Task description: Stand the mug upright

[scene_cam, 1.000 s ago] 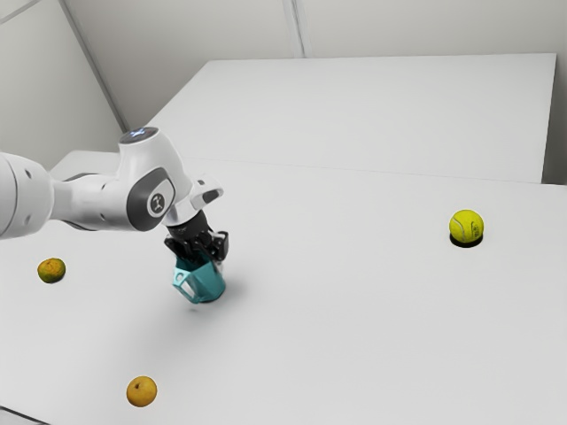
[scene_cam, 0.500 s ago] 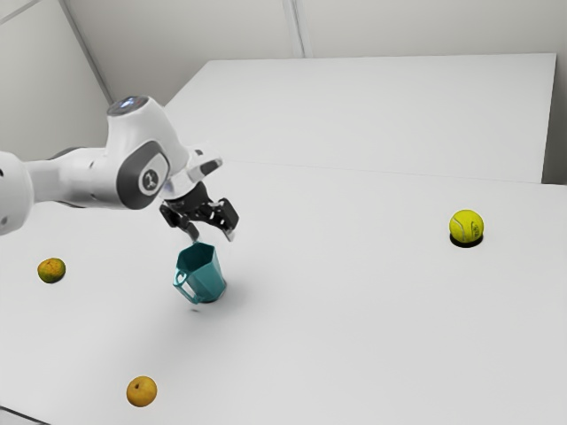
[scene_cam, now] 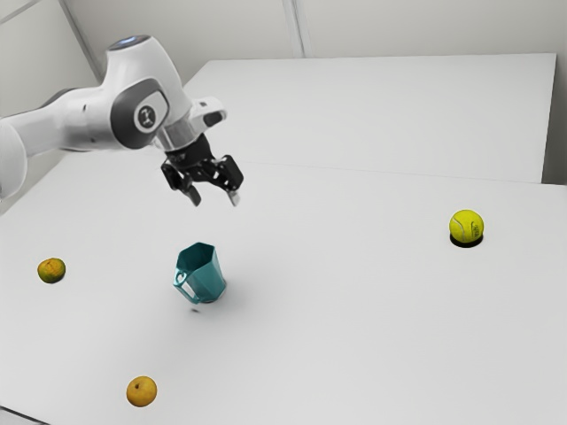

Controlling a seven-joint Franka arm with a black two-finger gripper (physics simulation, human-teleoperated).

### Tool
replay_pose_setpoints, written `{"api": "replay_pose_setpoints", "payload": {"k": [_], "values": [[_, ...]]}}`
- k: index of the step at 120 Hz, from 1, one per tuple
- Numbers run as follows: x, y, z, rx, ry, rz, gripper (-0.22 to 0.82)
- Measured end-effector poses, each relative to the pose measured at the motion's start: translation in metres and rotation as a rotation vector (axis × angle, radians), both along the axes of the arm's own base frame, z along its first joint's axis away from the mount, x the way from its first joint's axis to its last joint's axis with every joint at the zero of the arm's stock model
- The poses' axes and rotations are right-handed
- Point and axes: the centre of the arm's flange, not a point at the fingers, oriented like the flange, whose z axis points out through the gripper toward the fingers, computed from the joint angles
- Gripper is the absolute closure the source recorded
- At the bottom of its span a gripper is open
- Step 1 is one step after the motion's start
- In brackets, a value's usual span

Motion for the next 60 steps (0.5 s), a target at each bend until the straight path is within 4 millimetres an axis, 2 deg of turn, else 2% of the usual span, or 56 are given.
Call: {"api": "replay_pose_setpoints", "payload": {"k": [7, 15, 60], "values": [[0.005, -0.003, 0.003, -0.003, 0.011, -0.006, 0.02], [0.011, -0.004, 0.019, -0.003, 0.007, -0.008, 0.02], [0.021, 0.004, 0.073, 0.004, 0.014, 0.004, 0.02]]}}
